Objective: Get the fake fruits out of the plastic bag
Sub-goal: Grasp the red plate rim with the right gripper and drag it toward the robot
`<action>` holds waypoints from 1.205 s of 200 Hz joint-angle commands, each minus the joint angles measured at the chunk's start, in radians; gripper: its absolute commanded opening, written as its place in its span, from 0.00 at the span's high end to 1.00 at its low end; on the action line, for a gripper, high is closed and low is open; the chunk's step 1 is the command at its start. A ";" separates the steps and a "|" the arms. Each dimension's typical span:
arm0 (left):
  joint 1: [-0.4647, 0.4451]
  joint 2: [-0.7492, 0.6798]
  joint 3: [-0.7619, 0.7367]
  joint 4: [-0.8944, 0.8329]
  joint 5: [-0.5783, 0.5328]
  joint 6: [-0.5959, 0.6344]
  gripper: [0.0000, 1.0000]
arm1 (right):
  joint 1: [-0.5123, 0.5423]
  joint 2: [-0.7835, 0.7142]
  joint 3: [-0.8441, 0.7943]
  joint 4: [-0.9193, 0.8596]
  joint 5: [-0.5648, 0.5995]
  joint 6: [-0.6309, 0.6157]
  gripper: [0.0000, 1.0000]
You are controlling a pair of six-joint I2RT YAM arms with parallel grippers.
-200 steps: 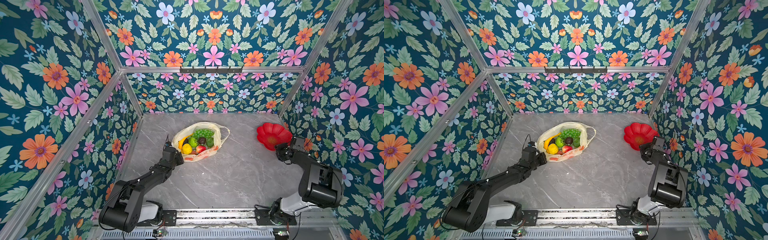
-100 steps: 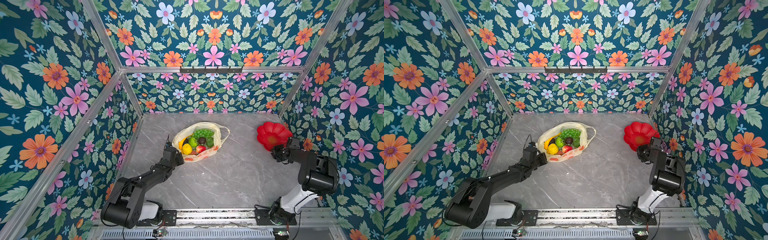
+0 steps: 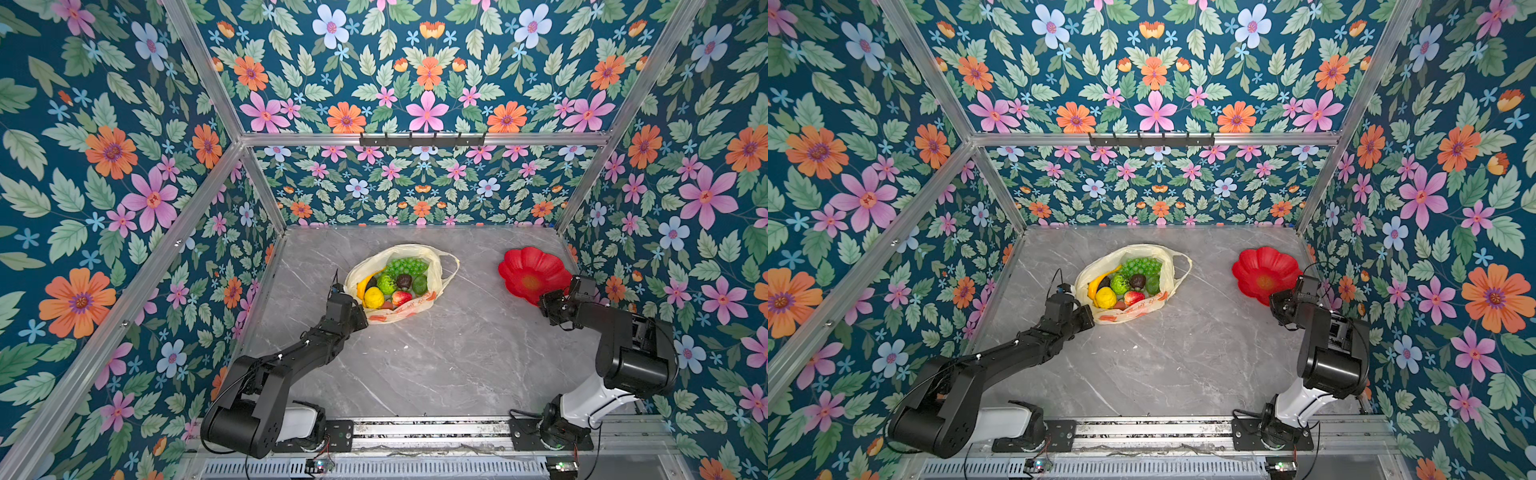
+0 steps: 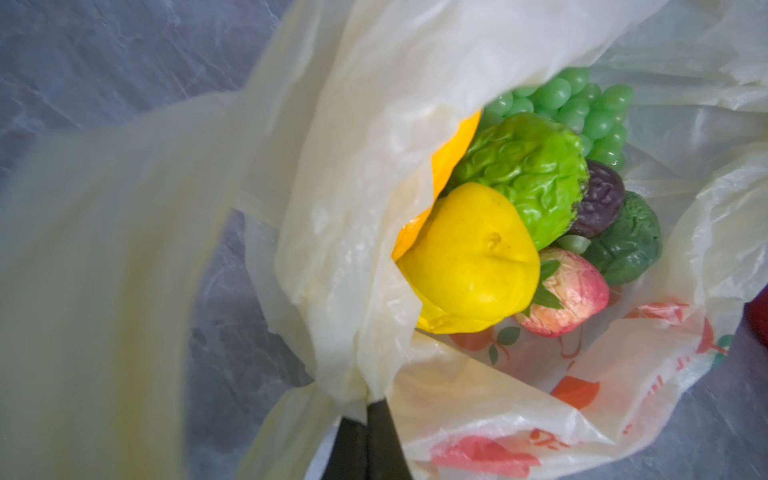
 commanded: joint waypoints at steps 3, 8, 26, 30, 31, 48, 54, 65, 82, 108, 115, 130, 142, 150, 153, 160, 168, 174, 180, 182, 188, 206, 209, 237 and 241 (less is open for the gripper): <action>0.001 -0.011 0.012 -0.012 -0.031 0.024 1.00 | 0.003 -0.042 -0.023 -0.027 -0.015 -0.047 0.88; 0.001 -0.013 0.012 -0.014 -0.034 0.024 1.00 | 0.005 -0.050 -0.030 -0.031 -0.020 -0.054 0.88; 0.000 -0.014 0.009 -0.009 -0.031 0.024 1.00 | 0.006 -0.078 -0.041 -0.063 -0.040 -0.086 0.89; 0.001 -0.014 0.009 -0.009 -0.030 0.024 1.00 | 0.006 -0.086 -0.044 -0.069 -0.043 -0.092 0.89; 0.001 -0.014 0.009 -0.009 -0.030 0.024 1.00 | 0.006 -0.087 -0.045 -0.071 -0.044 -0.094 0.89; 0.000 -0.013 0.010 -0.009 -0.030 0.024 1.00 | 0.008 -0.127 -0.068 -0.097 -0.060 -0.119 0.91; 0.001 -0.014 0.010 -0.008 -0.030 0.024 1.00 | 0.009 -0.144 -0.076 -0.107 -0.065 -0.127 0.92; 0.001 -0.013 0.009 -0.008 -0.031 0.024 1.00 | 0.015 -0.176 -0.092 -0.129 -0.080 -0.147 0.93; 0.001 -0.012 0.007 -0.005 -0.031 0.021 1.00 | 0.040 -0.239 -0.123 -0.161 -0.112 -0.195 0.93; 0.001 0.005 0.009 0.007 -0.020 0.015 1.00 | 0.119 -0.343 -0.160 -0.229 -0.096 -0.228 0.93; 0.001 0.011 0.010 0.010 -0.017 0.012 1.00 | 0.145 -0.369 -0.166 -0.255 -0.087 -0.233 0.93; 0.001 0.018 0.010 0.017 -0.017 0.011 1.00 | 0.189 -0.421 -0.178 -0.304 -0.076 -0.240 0.93; 0.000 0.021 0.010 0.018 -0.020 0.011 1.00 | 0.220 -0.464 -0.200 -0.324 -0.076 -0.239 0.93; 0.000 0.023 0.010 0.018 -0.022 0.011 1.00 | 0.243 -0.493 -0.214 -0.340 -0.073 -0.237 0.93; 0.001 0.024 0.010 0.018 -0.022 0.011 1.00 | 0.252 -0.505 -0.218 -0.348 -0.071 -0.237 0.93; 0.001 0.026 0.011 0.020 -0.023 0.011 1.00 | 0.274 -0.529 -0.229 -0.361 -0.066 -0.237 0.93; 0.000 0.026 0.009 0.024 -0.020 0.011 1.00 | 0.303 -0.559 -0.240 -0.375 -0.063 -0.235 0.93; 0.001 0.026 0.008 0.027 -0.020 0.011 1.00 | 0.324 -0.579 -0.248 -0.389 -0.061 -0.232 0.93; 0.001 0.025 0.008 0.028 -0.022 0.011 1.00 | 0.346 -0.598 -0.255 -0.404 -0.059 -0.228 0.93; 0.001 0.026 0.008 0.029 -0.022 0.011 1.00 | 0.353 -0.606 -0.256 -0.409 -0.057 -0.229 0.93; 0.001 0.026 0.006 0.030 -0.023 0.011 1.00 | 0.373 -0.626 -0.261 -0.427 -0.052 -0.226 0.93; 0.001 0.026 0.006 0.029 -0.029 0.010 1.00 | 0.448 -0.683 -0.269 -0.496 -0.026 -0.214 0.93; 0.001 0.025 0.006 0.029 -0.029 0.012 1.00 | 0.461 -0.691 -0.272 -0.508 -0.024 -0.210 0.93; 0.000 0.021 0.002 0.032 -0.039 0.012 1.00 | 0.543 -0.796 -0.297 -0.616 -0.012 -0.169 0.94; 0.001 0.023 0.003 0.032 -0.040 0.012 1.00 | 0.550 -0.812 -0.303 -0.629 -0.010 -0.163 0.94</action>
